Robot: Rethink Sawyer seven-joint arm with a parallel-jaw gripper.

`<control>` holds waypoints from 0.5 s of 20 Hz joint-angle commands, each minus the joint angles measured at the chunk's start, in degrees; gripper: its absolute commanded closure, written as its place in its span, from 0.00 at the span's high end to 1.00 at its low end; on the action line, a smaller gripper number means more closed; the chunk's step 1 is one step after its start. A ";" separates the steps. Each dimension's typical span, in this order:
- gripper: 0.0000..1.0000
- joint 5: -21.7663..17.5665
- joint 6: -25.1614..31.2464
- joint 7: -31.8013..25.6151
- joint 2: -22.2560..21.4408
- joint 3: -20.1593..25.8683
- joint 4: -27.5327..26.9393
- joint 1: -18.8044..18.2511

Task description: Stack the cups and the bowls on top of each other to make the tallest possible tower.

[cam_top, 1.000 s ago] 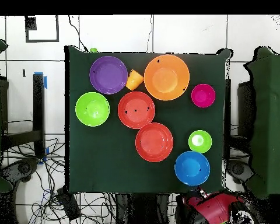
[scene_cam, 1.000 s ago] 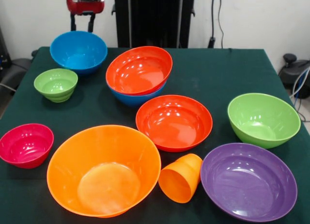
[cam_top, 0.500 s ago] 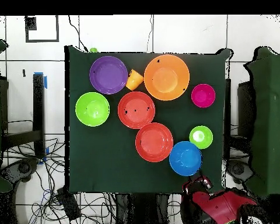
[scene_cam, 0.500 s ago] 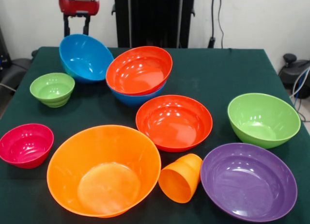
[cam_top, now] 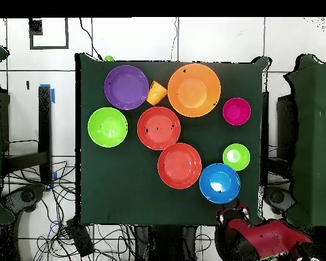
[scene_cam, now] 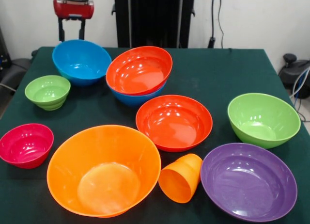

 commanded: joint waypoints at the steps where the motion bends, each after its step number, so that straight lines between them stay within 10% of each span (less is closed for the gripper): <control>1: 1.00 3.02 11.58 -15.10 1.63 10.32 2.33 0.13; 10: 1.00 4.54 22.58 -16.33 1.74 9.51 0.84 2.70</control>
